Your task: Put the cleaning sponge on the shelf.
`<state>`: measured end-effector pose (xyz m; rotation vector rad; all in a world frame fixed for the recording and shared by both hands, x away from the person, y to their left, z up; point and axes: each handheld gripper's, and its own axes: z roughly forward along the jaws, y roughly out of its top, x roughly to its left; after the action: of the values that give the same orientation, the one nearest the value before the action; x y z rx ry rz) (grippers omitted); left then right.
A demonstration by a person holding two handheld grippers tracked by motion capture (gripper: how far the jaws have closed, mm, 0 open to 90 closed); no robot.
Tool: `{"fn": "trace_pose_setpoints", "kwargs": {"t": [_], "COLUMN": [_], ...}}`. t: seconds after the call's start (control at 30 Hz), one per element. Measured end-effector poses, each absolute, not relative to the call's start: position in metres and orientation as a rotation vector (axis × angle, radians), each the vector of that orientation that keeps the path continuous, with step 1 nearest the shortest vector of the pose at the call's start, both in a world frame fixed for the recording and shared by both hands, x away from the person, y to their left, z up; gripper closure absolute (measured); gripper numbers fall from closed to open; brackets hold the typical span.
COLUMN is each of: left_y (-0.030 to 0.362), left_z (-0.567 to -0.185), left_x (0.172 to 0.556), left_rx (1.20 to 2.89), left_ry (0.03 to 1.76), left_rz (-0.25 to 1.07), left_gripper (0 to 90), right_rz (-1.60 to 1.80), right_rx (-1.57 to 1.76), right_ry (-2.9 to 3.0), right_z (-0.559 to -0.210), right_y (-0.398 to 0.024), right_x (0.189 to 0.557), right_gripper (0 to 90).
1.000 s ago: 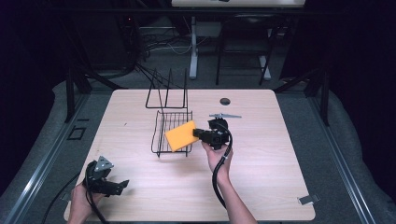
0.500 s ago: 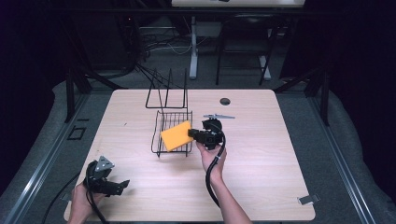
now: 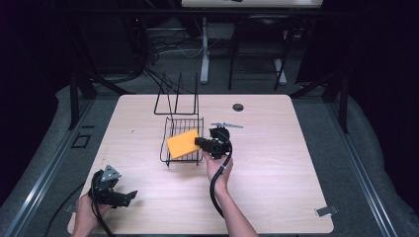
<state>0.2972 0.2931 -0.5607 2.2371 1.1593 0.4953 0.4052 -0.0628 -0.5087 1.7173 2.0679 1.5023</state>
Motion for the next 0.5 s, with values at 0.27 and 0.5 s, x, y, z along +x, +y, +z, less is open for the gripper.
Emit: {"fn": "trace_pose_setpoints", "kwargs": {"t": [0.27, 0.5], "left_y": [0.293, 0.293], "left_z": [-0.559, -0.56], "left_x": [0.296, 0.296], "left_rx": [2.235, 2.241], "left_ry": [1.153, 1.144], "left_rz": [0.497, 0.496], "left_gripper": [0.0, 0.0], "right_rz": [1.483, 1.463], "right_rx": [1.734, 1.778], "right_ry": [2.06, 2.007], "right_z": [-0.519, -0.529], "right_y": [-0.052, -0.049], "right_x": [0.408, 0.412], "right_gripper": [83.3, 82.8]}}
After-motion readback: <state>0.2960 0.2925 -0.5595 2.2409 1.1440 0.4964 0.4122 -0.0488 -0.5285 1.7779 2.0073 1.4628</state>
